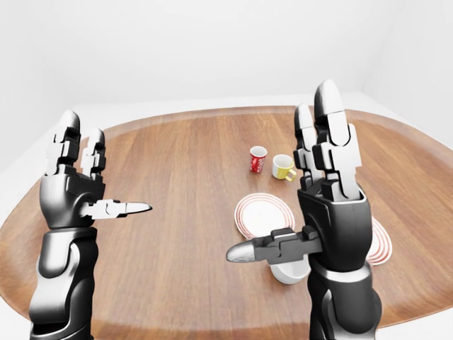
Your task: Put the white mug on the left plate.
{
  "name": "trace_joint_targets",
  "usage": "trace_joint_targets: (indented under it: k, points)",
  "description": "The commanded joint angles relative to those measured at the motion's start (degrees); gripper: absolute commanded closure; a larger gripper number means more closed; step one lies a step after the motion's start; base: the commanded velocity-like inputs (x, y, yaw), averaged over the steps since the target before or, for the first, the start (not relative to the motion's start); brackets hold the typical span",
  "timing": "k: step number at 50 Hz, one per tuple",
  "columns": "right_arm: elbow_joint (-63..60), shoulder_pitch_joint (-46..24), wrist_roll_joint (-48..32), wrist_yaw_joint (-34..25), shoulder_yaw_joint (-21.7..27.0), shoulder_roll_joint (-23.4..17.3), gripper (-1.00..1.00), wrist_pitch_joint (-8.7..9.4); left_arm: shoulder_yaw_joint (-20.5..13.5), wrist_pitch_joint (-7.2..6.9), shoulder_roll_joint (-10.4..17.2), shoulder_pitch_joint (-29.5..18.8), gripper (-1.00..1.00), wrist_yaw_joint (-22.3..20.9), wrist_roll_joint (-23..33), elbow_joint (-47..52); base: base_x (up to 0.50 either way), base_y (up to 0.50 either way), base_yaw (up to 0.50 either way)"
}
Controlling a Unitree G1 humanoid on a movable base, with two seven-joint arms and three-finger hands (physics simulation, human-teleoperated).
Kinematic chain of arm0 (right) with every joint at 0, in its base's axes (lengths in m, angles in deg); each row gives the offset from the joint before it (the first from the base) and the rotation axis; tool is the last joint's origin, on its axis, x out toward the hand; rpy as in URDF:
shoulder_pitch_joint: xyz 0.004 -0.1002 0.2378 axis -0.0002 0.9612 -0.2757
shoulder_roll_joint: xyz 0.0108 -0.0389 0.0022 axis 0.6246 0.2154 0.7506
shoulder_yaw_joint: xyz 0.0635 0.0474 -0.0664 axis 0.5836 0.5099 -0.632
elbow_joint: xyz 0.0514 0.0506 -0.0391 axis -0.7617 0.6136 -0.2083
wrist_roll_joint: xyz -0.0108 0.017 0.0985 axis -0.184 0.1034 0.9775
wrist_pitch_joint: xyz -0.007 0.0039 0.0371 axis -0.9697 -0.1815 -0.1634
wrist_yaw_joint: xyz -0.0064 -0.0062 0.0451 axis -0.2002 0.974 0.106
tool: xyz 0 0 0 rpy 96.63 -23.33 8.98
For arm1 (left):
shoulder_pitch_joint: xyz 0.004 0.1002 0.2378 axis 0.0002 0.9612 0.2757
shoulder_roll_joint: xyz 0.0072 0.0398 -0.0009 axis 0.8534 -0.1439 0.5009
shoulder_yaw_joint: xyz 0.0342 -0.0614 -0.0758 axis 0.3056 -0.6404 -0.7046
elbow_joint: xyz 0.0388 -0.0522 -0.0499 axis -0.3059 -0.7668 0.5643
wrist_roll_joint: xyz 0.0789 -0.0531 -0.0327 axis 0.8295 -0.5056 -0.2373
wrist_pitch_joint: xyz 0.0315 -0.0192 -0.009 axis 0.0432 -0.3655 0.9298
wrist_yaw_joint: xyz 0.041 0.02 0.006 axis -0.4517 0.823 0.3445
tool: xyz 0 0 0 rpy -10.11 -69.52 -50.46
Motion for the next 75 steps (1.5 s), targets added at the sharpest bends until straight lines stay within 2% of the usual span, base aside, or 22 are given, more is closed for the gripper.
trace_joint_targets:
  k: [1, 20, 35, 52, 63, 75]
  points:
    - [-2.6, 5.5, -9.5, -6.8, -2.7, 1.3, -1.00, 0.00, 0.1, 0.00, -0.1, 0.1, -0.97, -0.1, 0.2, -0.1, 0.00, 0.00, 0.00]
    - [-0.9, 8.5, -17.2, -12.9, -3.9, 1.8, -1.00, 0.00, -0.3, 0.00, 0.0, -0.1, -0.97, 0.1, -0.4, -0.4, 0.00, 0.00, 0.00]
    - [-2.8, 7.2, -20.4, -16.2, -3.2, 2.0, -1.00, 0.00, -0.4, 0.00, 0.2, -0.3, -0.97, 0.2, -0.6, -0.9, 0.00, 0.00, 0.00]
    - [-1.6, 9.9, -25.9, -23.7, -3.5, 0.8, -1.00, 0.00, -0.5, 0.00, 0.2, -0.1, -0.97, 0.2, -0.6, -1.2, 0.00, 0.00, 0.00]
    - [-2.7, 10.8, -29.7, -29.8, -2.6, 1.4, -1.00, 0.00, -0.6, 0.00, 0.2, 0.1, -0.97, 0.1, -0.6, -1.0, 0.00, 0.00, 0.00]
    - [-2.2, 10.1, -31.8, -30.2, -1.2, 1.9, -1.00, 0.00, -0.5, 0.00, 0.1, 0.2, -0.97, 0.2, -0.5, -1.0, 0.00, 0.00, 0.00]
